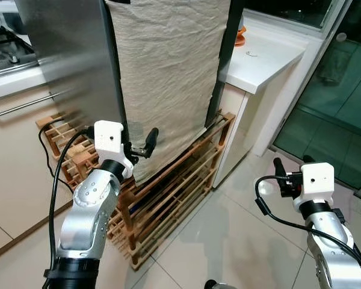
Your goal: Restocking fridge
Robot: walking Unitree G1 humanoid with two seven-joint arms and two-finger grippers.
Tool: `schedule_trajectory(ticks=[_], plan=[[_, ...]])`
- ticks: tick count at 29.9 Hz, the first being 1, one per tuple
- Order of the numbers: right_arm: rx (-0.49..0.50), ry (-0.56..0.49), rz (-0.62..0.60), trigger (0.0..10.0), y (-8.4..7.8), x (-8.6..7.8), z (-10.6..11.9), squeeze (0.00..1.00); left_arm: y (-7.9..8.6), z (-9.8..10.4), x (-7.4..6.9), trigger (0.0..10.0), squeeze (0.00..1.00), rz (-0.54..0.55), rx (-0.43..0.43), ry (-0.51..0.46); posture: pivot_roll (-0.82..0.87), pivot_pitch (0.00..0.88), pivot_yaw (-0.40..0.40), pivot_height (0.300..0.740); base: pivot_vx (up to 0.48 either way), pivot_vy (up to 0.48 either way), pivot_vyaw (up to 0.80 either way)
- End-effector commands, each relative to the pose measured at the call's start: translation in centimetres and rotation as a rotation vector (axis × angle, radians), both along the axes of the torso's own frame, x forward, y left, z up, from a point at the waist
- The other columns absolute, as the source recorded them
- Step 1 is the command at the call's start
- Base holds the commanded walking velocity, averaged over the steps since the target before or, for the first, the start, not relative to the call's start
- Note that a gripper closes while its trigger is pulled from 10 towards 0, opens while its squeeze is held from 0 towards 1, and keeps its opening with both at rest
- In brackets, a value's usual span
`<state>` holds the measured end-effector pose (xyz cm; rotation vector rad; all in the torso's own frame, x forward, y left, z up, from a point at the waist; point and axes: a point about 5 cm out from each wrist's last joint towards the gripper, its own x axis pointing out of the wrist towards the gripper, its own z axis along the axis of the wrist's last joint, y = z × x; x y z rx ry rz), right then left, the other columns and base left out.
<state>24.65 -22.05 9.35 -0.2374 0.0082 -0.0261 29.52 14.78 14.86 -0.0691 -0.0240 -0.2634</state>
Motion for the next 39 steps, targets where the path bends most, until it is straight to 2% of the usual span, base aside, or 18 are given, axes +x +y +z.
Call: schedule_trajectory(ticks=[1, 5, 9, 13, 17, 27, 33, 36, 37, 38, 39], plan=[[-0.011, -0.013, -0.01, 10.0, -0.3, 0.3, 0.3, 0.0, -0.5, 0.2, 0.5, 10.0, 0.0, -0.007, 0.002, 0.005, 0.01, 0.0, -0.065, 0.74, 0.0, 0.0, 0.0], [-0.004, -0.011, -0.01, 10.0, -0.2, 0.2, 0.2, 0.0, -0.5, 0.0, 1.0, 10.0, 0.0, 0.027, 0.008, 0.029, 0.01, 0.0, -0.063, 0.74, 0.0, 0.0, 0.0], [0.008, -0.009, -0.005, 10.0, -0.1, 0.1, 0.1, 0.0, -0.3, -0.3, 1.4, 10.0, 0.0, 0.072, -0.021, 0.07, 0.0, 0.0, -0.06, 0.74, 0.0, 0.0, 0.0], [0.023, -0.014, 0.006, 10.0, 0.1, 0.0, 0.2, 0.0, -0.5, -0.6, 1.5, 10.0, 0.0, 0.07, -0.027, 0.083, 0.0, 0.0, -0.059, 0.74, 0.0, 0.0, 0.0], [0.036, -0.015, 0.009, 10.0, 0.2, 0.1, 0.2, 0.0, -1.1, -0.4, 1.4, 10.0, 0.0, 0.034, -0.013, 0.062, 0.0, 0.0, -0.061, 0.74, 0.0, 0.0, 0.0], [0.04, -0.01, 0.014, 10.0, 0.3, 0.0, 0.1, 0.0, -0.6, -0.1, 1.2, 10.0, 0.0, 0.06, 0.001, 0.026, 0.01, 0.0, -0.061, 0.74, 0.0, 0.0, 0.0], [0.057, -0.013, 0.011, 10.0, 0.6, 0.2, 0.2, 0.01, -0.9, 0.8, 0.8, 10.0, 0.0, 0.051, 0.062, -0.095, 0.01, 0.0, -0.061, 0.74, 0.0, 0.0, 0.0], [0.076, -0.018, 0.006, 10.0, 0.6, 0.3, 0.1, 0.0, -1.0, 1.3, 0.5, 10.0, 0.0, 0.046, 0.047, -0.149, 0.01, 0.0, -0.061, 0.74, 0.0, 0.0, 0.0], [0.102, -0.073, -0.006, 10.0, 0.6, 0.4, 1.0, 0.0, -1.4, 2.4, -0.3, 10.0, 0.0, 0.014, -0.01, -0.222, 0.01, 0.0, -0.06, 0.74, 0.326, 0.277, 0.0], [0.102, -0.073, -0.006, 10.0, 0.6, 0.4, 1.0, 0.0, -1.4, 2.4, -0.3, 10.0, 0.0, 0.014, -0.01, -0.222, 0.01, 0.0, -0.06, 0.74, 0.326, 0.277, 0.0], [0.123, -0.109, -0.012, 10.0, 0.6, 0.4, 1.7, 0.0, -1.6, 3.1, -0.8, 10.0, 0.0, 0.0, -0.027, -0.264, 0.01, 0.0, -0.059, 0.74, 0.364, 0.311, 0.0]])
